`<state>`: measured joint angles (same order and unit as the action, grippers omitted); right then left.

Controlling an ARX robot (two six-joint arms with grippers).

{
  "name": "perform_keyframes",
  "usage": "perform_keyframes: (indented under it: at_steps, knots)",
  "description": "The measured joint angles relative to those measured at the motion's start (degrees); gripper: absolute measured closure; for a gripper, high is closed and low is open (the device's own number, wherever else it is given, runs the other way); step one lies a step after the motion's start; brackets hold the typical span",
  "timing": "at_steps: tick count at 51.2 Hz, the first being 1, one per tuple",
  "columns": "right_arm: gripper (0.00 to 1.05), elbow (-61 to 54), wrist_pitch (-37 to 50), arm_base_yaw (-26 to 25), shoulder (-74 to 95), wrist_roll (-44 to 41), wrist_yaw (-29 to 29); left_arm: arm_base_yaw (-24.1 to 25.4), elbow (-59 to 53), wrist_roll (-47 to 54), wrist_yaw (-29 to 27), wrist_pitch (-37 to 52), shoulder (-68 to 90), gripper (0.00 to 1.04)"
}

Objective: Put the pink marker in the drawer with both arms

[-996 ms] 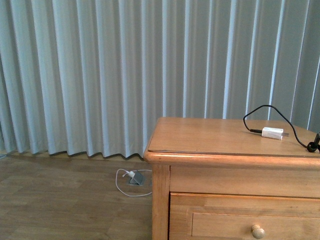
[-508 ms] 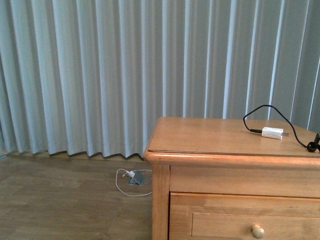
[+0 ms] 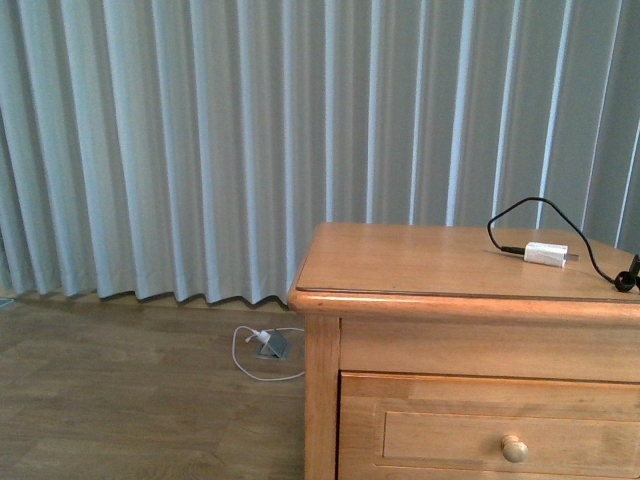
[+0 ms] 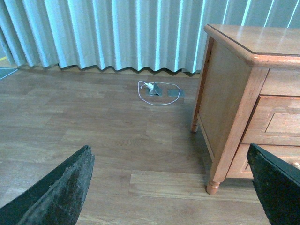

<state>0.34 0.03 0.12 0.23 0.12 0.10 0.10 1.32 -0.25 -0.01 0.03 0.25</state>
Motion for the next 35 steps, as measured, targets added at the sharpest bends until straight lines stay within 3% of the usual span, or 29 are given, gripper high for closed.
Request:
perform_keyframes:
  at_steps: [10,35]
  knots:
    - [0.06,0.0,0.0,0.0,0.0,0.1,0.0,0.0,0.0,0.0,0.0,0.0,0.0,0.06]
    - [0.08,0.0,0.0,0.0,0.0,0.0,0.0,0.0,0.0,0.0,0.0,0.0,0.0,0.06]
